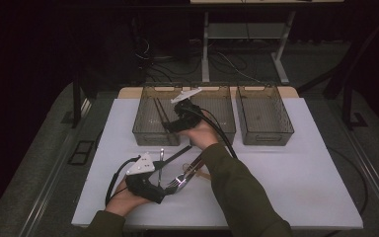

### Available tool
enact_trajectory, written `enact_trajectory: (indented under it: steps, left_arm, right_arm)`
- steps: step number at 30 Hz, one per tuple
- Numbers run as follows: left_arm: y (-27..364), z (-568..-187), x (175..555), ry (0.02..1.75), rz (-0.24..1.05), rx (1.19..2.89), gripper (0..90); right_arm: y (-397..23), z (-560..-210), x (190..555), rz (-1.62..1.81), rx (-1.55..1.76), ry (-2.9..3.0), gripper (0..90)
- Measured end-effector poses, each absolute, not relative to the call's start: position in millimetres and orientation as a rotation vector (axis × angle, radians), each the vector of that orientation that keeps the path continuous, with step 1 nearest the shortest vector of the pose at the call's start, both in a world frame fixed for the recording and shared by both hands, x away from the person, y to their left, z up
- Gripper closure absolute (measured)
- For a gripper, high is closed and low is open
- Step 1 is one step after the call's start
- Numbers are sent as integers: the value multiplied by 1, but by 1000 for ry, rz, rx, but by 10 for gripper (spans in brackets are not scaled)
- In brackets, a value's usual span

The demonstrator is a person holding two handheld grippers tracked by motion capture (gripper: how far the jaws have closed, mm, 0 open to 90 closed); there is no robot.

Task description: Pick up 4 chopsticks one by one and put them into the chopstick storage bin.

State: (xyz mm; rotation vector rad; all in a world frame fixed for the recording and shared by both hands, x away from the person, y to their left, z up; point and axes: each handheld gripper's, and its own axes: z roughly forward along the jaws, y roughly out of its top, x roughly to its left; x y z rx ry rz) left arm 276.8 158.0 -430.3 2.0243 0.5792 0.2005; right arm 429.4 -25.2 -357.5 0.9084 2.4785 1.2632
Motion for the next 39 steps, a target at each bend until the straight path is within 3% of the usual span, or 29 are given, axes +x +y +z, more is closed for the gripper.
enact_trajectory:
  steps: [13, 15, 21, 23, 39]
  left_arm:
    - [157, -431, 276, 583, 204, 2046, 31]
    - [156, -432, 276, 580, 204, 2042, 32]
    - [156, -432, 276, 581, 206, 2048, 32]
    - [156, -432, 276, 588, 203, 2045, 31]
    - [156, -433, 276, 592, 205, 2061, 31]
  right_arm:
    - [-73, -355, 405, 1292, 859, 2517, 172]
    - [-81, -357, 402, 1294, 869, 2508, 113]
    - [-105, -363, 387, 1316, 836, 2497, 95]
    - [-112, -365, 383, 1324, 837, 2479, 19]
    - [-175, -383, 344, 1366, 864, 2424, 0]
